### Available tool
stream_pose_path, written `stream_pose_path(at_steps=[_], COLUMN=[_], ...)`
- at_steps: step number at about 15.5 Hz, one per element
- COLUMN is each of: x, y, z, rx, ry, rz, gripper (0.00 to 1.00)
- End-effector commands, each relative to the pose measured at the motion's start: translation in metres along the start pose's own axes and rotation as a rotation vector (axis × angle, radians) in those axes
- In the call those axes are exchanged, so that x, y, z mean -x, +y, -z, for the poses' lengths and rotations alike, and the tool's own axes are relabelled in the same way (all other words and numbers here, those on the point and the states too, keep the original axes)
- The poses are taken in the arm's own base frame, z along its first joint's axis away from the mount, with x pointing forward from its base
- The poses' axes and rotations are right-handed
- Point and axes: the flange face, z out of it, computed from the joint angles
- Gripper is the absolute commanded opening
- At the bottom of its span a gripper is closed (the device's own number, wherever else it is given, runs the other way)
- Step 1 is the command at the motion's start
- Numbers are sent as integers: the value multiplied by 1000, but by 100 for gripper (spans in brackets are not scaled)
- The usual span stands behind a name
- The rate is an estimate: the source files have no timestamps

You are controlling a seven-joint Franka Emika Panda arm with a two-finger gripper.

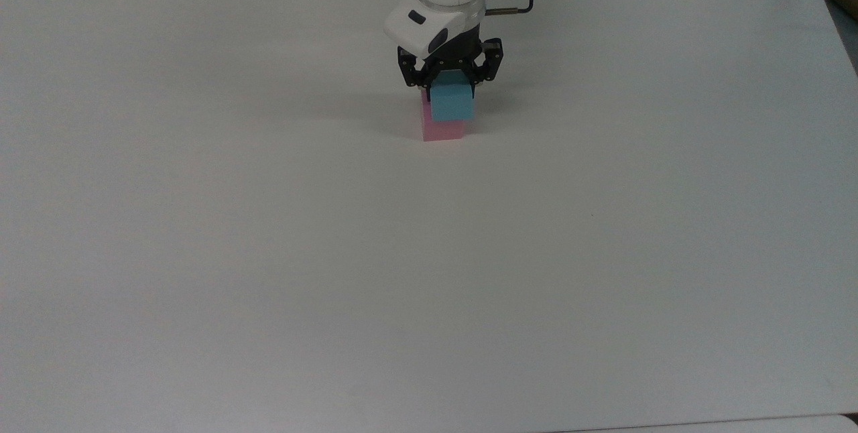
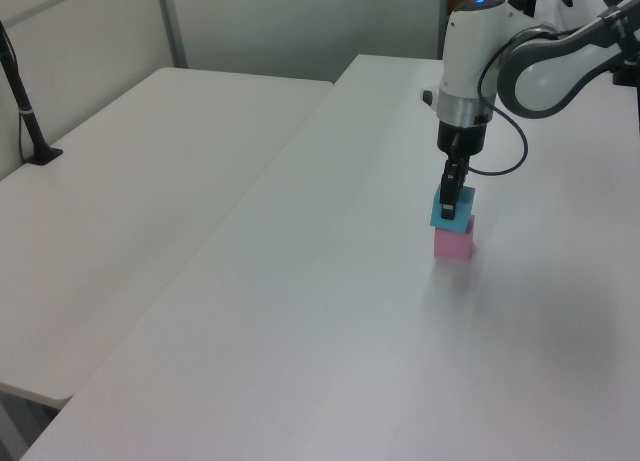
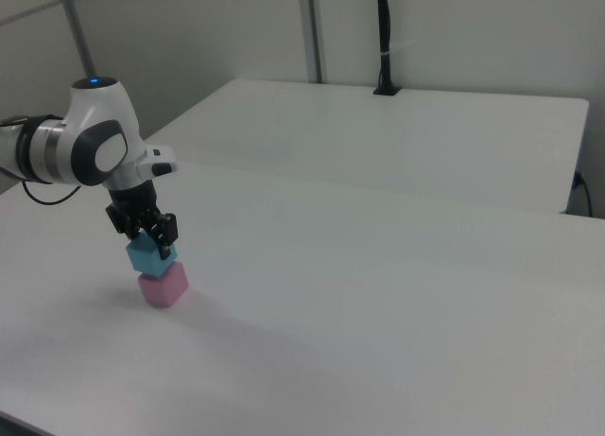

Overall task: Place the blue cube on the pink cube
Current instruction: 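Lower the light-blue cube onto the top of the pink cube, then open the gripper and raise it off the stacked cubes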

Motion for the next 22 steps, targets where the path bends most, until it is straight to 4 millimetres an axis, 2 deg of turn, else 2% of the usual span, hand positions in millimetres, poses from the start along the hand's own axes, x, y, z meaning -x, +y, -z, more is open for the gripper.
stream_pose_path(at_steps=[1,7,10,13,14,15,19,22], x=[-2,-3,-4,-3,-2,-2,1,5], y=[0,0,3,7,8,8,8,10], z=[2,-1,1,0,0,0,2,15], rx=[-4,6,8,26,28,28,38,41], ry=[-6,-30,-28,-40,-43,-48,-59,-68], rz=[57,86,82,88,89,91,95,94], gripper=[31,32,44,69,90,100,100,100])
